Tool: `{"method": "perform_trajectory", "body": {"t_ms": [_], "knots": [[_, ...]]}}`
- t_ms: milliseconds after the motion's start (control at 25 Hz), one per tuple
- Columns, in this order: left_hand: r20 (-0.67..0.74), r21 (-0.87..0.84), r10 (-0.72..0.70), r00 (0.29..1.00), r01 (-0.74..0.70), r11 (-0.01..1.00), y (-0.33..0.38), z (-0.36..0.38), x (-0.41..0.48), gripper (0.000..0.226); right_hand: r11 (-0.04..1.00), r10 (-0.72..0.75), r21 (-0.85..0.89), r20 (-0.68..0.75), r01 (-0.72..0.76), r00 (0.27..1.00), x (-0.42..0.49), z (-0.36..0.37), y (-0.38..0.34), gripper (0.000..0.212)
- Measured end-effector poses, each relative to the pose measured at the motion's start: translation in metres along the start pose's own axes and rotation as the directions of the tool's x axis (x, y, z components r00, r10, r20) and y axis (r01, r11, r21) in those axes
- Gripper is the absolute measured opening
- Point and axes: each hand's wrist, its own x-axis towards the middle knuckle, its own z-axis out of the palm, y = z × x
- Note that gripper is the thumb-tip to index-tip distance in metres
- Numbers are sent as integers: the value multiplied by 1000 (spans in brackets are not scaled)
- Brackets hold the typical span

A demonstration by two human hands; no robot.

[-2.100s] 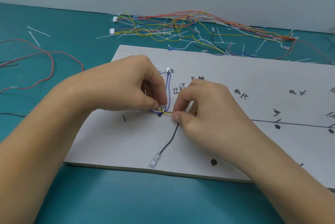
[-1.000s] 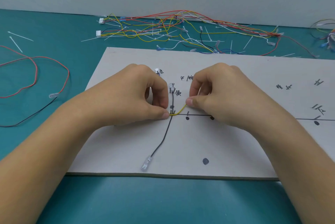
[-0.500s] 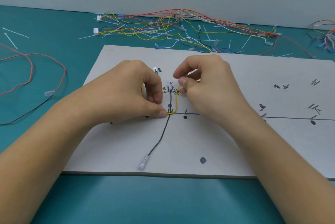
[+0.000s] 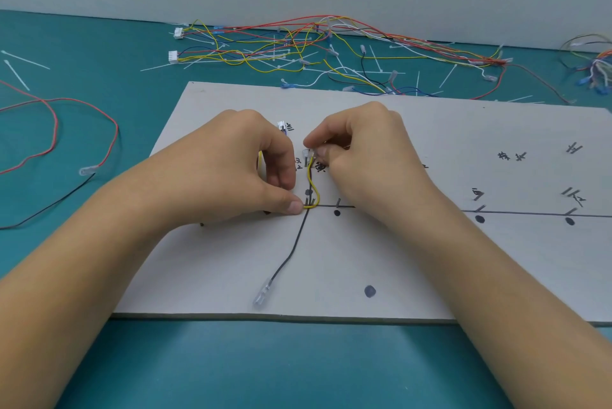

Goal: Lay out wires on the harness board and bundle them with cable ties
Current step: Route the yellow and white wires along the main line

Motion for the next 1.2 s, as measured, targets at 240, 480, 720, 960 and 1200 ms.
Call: {"method": "perform_trajectory", "body": {"t_ms": [240, 480, 720, 960, 1200], "knots": [[13, -14, -7, 1000, 7, 1000, -1, 1, 0, 23, 976, -59, -205, 64, 71, 996, -3, -9, 0, 17], [8, -6, 0, 1000, 0, 1000, -2, 0, 0, 24, 965, -104, -230, 99, 124, 990, -10, -11, 0, 5], [11, 2, 21, 1000, -21, 1000, -1, 0, -2, 25, 962, -197, -171, 92, 211, 976, -18, -9, 1, 17], [-33, -14, 39, 999, -39, 999, 0, -8, -5, 23, 975, -133, -170, 80, 145, 988, -12, -11, 5, 13], [-196, -14, -71, 978, 70, 997, -12, -20, -2, 13, 974, -144, -169, 60, 152, 988, -12, -4, 7, 21]]}}
